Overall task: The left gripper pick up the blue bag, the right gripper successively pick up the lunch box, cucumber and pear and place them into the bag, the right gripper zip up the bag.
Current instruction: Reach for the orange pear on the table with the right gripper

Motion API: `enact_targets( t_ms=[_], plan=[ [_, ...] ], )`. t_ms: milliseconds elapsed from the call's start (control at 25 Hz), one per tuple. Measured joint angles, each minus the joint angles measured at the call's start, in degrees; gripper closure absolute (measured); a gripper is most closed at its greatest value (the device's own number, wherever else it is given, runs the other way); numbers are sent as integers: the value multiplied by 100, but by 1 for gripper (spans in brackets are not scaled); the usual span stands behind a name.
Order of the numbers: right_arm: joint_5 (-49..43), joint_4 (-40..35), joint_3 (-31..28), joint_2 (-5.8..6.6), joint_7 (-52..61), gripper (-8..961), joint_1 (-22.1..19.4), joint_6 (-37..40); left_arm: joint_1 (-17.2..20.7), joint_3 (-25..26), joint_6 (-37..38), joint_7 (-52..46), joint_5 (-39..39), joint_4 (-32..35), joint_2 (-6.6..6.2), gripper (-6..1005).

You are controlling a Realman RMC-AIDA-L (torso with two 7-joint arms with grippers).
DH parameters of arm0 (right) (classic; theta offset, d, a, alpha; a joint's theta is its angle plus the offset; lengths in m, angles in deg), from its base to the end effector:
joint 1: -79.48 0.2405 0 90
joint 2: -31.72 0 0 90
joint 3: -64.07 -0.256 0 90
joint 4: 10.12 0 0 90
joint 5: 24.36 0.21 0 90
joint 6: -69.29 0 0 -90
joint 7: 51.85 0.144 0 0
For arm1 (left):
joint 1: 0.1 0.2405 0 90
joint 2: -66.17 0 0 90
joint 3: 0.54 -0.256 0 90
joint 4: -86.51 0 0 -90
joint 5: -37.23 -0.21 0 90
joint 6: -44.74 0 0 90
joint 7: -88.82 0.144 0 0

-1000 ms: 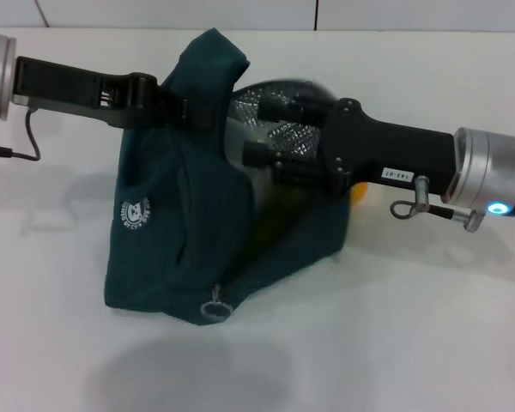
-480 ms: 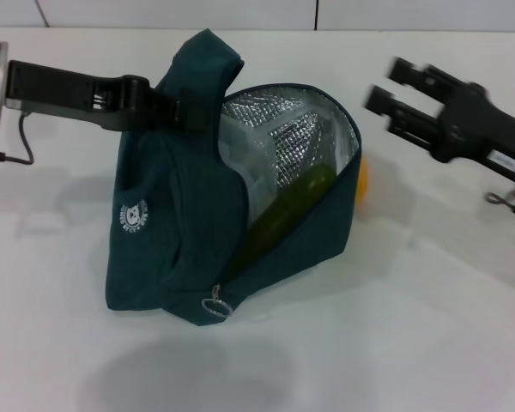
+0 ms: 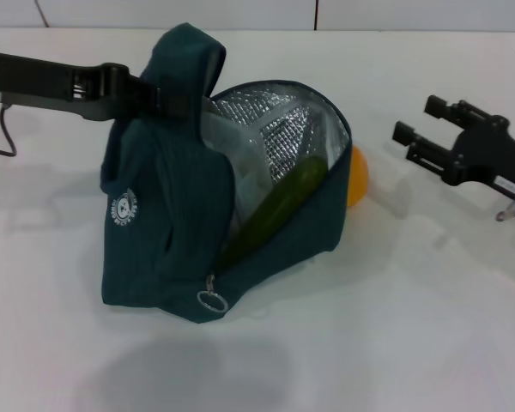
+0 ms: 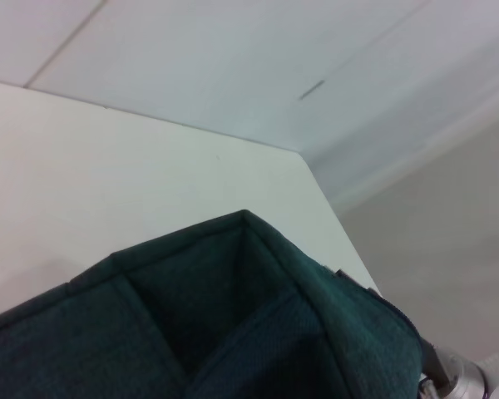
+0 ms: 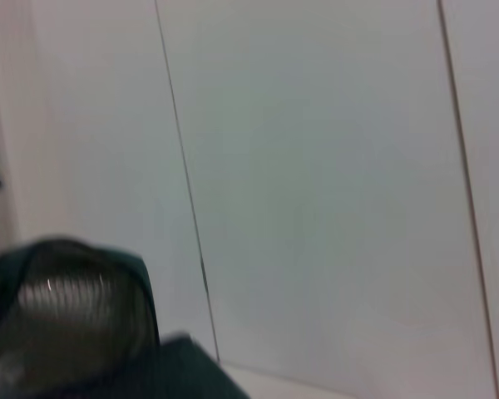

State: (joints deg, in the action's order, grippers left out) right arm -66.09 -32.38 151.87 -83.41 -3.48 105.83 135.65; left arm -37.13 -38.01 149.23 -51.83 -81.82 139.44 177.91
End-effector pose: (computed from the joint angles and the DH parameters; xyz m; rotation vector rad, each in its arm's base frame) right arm 0.2610 0.3477 -0.0304 -2.2949 0.4759 0.9118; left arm -0.2146 0.3577 0.0902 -2.5833 -1.6401 -0.6344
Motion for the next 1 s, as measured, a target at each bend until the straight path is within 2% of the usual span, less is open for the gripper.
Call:
enact_targets(
  t_ms=[200, 400, 680, 1000],
  plan=[
    [-343, 5, 8, -57, -49, 347, 239, -220, 39, 107, -6, 7, -11, -5, -20, 957],
    [-390, -43, 72, -81, -59, 365, 287, -169, 80, 109, -8, 13, -14, 1, -21, 961],
    [-397, -2, 398, -95, -54, 390, 445, -228, 56, 108, -8, 19, -20, 1, -21, 960],
    [-383, -3, 706, -110, -57, 418, 710, -716, 26, 95, -14, 35, -22, -4, -11, 960]
  ],
)
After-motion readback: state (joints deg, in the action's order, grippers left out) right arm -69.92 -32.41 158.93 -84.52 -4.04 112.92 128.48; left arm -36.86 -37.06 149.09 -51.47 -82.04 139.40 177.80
